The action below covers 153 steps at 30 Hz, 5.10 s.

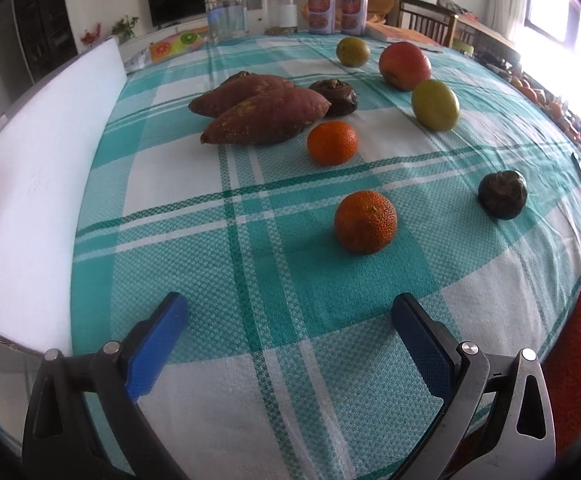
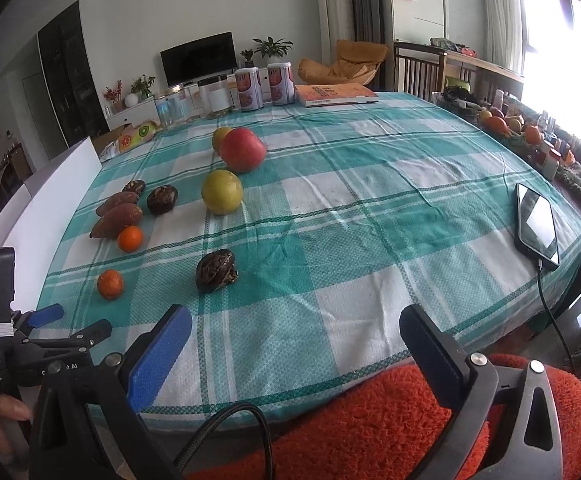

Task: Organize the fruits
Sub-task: 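Move the left gripper to the small orange and close on it, then grasp the yellow pomelo with the right gripper while the left lifts the orange toward the box, then lower both fruits into the white box and open both grippers, then move both grippers back over the table toward the remaining fruit, then close the left gripper around a sweet potato and lift it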

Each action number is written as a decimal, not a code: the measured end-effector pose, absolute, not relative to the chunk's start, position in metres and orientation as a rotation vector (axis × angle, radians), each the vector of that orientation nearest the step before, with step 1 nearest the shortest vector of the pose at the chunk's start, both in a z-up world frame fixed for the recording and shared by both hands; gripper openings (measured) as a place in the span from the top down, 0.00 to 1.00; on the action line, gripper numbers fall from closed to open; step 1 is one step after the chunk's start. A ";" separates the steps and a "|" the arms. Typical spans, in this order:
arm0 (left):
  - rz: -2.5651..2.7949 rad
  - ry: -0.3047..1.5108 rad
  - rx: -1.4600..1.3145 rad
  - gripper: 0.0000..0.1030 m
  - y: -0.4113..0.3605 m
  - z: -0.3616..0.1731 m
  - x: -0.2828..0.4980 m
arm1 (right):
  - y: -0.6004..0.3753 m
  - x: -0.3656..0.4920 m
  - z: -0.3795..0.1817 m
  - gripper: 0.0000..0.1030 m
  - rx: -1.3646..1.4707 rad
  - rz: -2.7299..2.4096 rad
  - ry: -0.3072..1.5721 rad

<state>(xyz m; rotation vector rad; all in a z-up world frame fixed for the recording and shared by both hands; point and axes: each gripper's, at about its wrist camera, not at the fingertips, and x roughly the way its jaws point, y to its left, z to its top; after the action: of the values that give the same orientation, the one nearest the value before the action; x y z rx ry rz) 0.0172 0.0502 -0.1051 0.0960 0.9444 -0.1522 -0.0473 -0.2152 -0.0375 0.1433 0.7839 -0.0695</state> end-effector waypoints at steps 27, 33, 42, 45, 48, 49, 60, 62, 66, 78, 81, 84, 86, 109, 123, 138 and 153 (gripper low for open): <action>-0.397 0.914 0.025 0.70 0.036 -0.090 0.050 | -0.210 0.094 -0.040 0.00 0.219 0.151 1.016; -0.418 0.904 -0.029 0.70 0.053 -0.071 0.038 | -0.189 0.178 -0.083 0.26 0.326 0.207 1.177; -0.440 0.828 -0.132 0.70 0.101 0.002 0.023 | -0.178 0.165 -0.058 0.52 0.318 0.231 1.106; -0.341 0.754 -0.139 0.70 0.149 0.039 0.026 | -0.154 0.147 -0.020 0.52 0.302 0.333 1.056; -0.163 0.734 -0.121 0.70 0.203 0.048 0.034 | -0.100 0.134 0.014 0.52 0.339 0.522 1.032; -0.098 0.755 -0.115 0.70 0.220 0.044 0.039 | -0.075 0.129 0.023 0.52 0.339 0.594 1.030; 0.203 0.891 -0.141 0.49 0.305 -0.013 0.043 | 0.162 0.092 0.021 0.51 -0.035 0.920 1.065; 0.219 0.876 -0.145 0.36 0.307 -0.013 0.040 | 0.169 0.096 0.012 0.50 -0.050 0.891 1.090; 0.225 0.844 -0.133 0.36 0.301 -0.004 0.035 | 0.144 0.103 0.020 0.47 0.049 0.883 1.058; 0.032 0.655 0.087 0.22 0.202 0.016 0.069 | -0.034 0.043 0.003 0.25 0.150 0.577 0.946; 0.029 0.738 0.120 0.22 0.190 -0.001 0.080 | -0.083 0.024 -0.011 0.25 0.192 0.464 0.940; 0.042 0.704 0.176 0.23 0.176 -0.001 0.073 | -0.124 0.013 -0.022 0.25 0.220 0.348 0.916; 0.037 0.703 0.167 0.23 0.172 -0.001 0.065 | -0.148 0.011 -0.029 0.25 0.248 0.281 0.903; -0.113 0.531 0.120 0.12 0.073 0.051 0.009 | -0.229 -0.008 -0.040 0.19 0.256 -0.011 0.803; -0.153 0.776 0.200 0.12 0.010 -0.016 0.041 | -0.221 -0.009 -0.042 0.18 0.218 -0.024 0.807; -0.311 0.871 0.002 0.12 0.042 -0.001 0.099 | -0.223 -0.009 -0.042 0.18 0.220 -0.025 0.813; -0.235 1.126 -0.054 0.12 0.046 -0.071 0.190 | -0.225 -0.013 -0.040 0.18 0.244 -0.012 0.794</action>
<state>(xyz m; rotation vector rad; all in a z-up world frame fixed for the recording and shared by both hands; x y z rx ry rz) 0.1899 0.0465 -0.0713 -0.0544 1.1264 -0.2352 -0.0129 -0.2252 -0.0403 0.2440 0.7942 -0.0116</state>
